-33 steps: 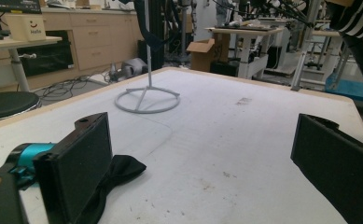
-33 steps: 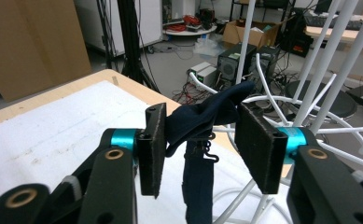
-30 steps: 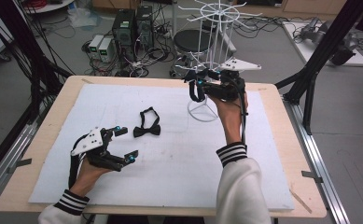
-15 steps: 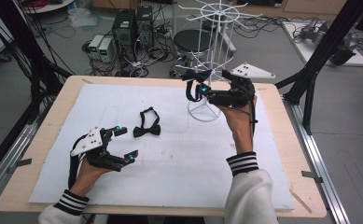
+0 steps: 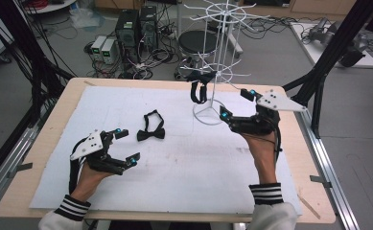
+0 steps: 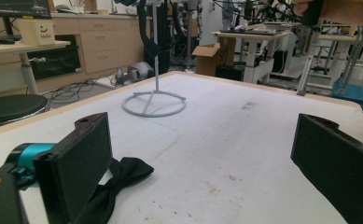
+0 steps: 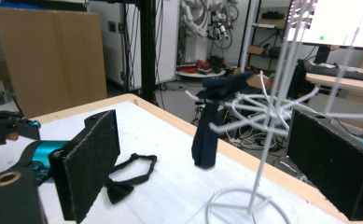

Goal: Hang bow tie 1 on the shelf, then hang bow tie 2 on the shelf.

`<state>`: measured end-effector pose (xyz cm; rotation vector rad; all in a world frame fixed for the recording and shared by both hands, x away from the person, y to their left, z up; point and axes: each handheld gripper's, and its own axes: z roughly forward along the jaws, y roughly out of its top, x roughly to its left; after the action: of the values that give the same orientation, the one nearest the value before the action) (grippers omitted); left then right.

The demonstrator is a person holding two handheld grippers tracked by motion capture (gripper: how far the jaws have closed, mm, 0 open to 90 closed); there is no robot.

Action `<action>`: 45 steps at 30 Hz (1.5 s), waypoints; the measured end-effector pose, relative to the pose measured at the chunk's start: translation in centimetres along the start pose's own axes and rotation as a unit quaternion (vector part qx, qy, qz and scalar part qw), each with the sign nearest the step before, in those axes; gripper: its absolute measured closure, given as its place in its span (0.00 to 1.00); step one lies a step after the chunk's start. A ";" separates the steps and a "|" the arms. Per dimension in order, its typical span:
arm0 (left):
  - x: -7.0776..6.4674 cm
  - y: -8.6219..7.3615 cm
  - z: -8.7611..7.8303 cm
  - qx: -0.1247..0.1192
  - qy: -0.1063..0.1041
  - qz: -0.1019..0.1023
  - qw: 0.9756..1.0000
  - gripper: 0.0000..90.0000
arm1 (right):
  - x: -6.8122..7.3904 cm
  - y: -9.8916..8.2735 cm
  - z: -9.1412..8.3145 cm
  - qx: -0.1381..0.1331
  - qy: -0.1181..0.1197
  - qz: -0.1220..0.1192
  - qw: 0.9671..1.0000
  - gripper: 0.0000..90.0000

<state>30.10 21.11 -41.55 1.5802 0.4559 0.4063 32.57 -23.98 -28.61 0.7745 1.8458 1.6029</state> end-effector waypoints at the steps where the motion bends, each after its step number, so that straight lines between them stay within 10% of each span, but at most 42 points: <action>1: 0.0 0.0 0.0 0.000 0.000 0.000 1.000 0.06 | 0.0 -0.5 -0.6 -0.005 0.000 -0.003 1.000 0.10; 23: 0.0 0.1 -0.1 -0.004 0.003 0.003 1.000 0.06 | 1.8 -9.4 -6.0 -0.033 -0.011 -0.008 0.999 0.10; 45: 0.4 0.1 -0.2 0.007 0.016 0.006 1.000 0.06 | 1.2 -10.4 -6.5 -0.023 -0.017 0.006 1.000 0.10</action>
<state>30.34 21.53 -41.43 1.5924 0.4740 0.4387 26.33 -28.54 -38.19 0.7895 1.7769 1.6256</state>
